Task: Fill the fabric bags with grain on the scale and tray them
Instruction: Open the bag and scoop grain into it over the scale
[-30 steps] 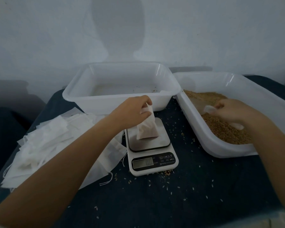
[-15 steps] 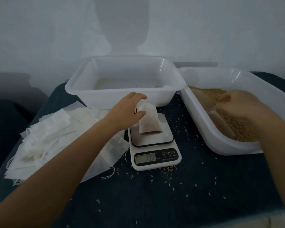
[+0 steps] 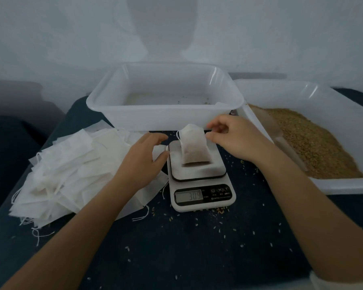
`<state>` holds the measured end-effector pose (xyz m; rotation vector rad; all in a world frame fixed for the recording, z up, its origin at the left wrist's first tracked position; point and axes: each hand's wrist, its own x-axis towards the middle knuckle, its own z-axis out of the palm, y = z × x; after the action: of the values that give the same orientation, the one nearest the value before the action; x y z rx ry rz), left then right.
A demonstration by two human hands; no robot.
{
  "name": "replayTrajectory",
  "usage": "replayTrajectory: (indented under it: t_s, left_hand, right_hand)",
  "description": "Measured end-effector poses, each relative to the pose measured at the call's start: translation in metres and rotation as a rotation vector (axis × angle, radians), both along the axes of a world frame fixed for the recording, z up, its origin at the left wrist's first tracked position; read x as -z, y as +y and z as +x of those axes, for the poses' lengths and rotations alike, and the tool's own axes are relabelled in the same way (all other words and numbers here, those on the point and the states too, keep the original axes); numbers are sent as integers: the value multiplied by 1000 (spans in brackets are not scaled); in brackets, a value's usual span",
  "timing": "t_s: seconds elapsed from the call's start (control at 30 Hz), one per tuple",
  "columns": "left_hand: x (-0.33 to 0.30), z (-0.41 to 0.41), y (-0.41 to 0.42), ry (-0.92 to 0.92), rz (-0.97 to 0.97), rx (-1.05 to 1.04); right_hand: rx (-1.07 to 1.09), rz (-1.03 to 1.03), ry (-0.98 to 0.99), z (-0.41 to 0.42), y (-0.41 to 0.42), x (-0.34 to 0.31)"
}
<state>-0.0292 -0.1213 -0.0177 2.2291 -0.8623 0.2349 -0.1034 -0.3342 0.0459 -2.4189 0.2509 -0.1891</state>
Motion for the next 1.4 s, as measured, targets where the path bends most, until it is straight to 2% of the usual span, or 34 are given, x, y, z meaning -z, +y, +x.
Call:
replayTrajectory:
  t_s: [0.27,0.5,0.67,0.9,1.03,1.2,1.3,1.4]
  left_hand:
    - [0,-3,-1,5,7,15]
    - [-7,-8,-3,6,3,16]
    - [-10,-10,3,27,23,11]
    - [-27,-14,22,-28,55,14]
    - [-40,-12,40,-107,168,-26]
    - [-42,-9,64,-117,462,-37]
    - [-33,-8,72,-127,624,-18]
    - [-24,-9,79,-156,699,-24]
  right_hand:
    - [25,6,143,34,-3,28]
    - [-9,59,244,61,-2,22]
    - [-67,59,204,65,-1,15]
    - [-256,-103,162,53,12,-35]
    - [-263,-155,38,64,12,-82]
    - [-177,-110,-174,94,1,-125]
    - [-111,-165,-255,120,-3,-120]
    - [-55,-260,-210,143,-5,-92]
